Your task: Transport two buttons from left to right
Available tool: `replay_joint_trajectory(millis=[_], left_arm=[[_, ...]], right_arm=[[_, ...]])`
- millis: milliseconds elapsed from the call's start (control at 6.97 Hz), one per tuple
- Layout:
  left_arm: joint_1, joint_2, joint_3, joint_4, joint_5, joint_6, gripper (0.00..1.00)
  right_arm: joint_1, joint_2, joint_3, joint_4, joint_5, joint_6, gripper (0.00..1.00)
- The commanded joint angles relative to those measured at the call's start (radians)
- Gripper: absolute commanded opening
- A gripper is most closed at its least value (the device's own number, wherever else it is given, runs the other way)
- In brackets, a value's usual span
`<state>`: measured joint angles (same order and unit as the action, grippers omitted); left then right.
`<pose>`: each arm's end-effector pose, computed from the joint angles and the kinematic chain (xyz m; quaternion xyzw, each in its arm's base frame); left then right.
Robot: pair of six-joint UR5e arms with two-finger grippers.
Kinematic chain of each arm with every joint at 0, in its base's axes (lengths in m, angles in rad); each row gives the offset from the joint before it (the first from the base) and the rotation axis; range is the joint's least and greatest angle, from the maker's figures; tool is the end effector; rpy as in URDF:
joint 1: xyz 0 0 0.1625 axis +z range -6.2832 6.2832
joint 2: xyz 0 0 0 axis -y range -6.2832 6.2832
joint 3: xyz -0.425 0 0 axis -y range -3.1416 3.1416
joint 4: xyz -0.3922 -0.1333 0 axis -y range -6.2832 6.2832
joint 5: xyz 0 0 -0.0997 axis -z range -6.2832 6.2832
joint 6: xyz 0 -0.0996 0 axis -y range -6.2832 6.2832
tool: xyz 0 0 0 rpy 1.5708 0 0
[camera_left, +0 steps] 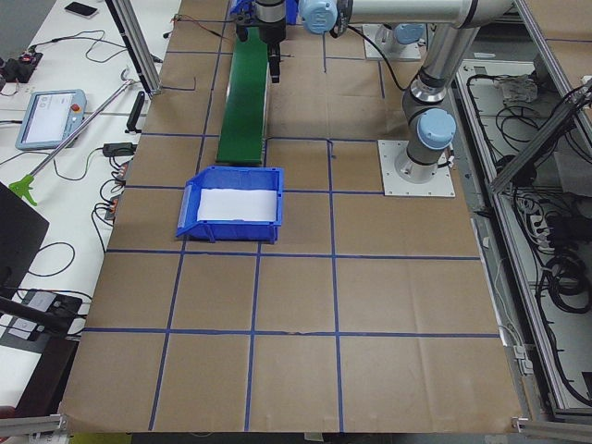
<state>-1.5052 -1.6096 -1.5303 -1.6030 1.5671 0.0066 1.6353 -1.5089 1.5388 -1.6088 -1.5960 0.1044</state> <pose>-0.1003 -0.5130 0.4852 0.0295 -0.9994 -0.0152 0.0024 0.1640 -0.5093 0.4762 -0.0200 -0.9997 0.0051 0.0122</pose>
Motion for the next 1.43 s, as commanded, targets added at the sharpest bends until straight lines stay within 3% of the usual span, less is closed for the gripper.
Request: replay_joint_trajectory(millis=[0,1291], left_arm=[[0.0,0.002,0.001,0.0,-0.001,0.024,1.0],[0.0,0.005,0.001,0.0,0.001,0.019,1.0]], right_arm=[[0.0,-0.097,0.088,-0.065,-0.01,-0.006,0.99],[-0.002,-0.091,0.103,-0.089,0.002,0.006,1.0]])
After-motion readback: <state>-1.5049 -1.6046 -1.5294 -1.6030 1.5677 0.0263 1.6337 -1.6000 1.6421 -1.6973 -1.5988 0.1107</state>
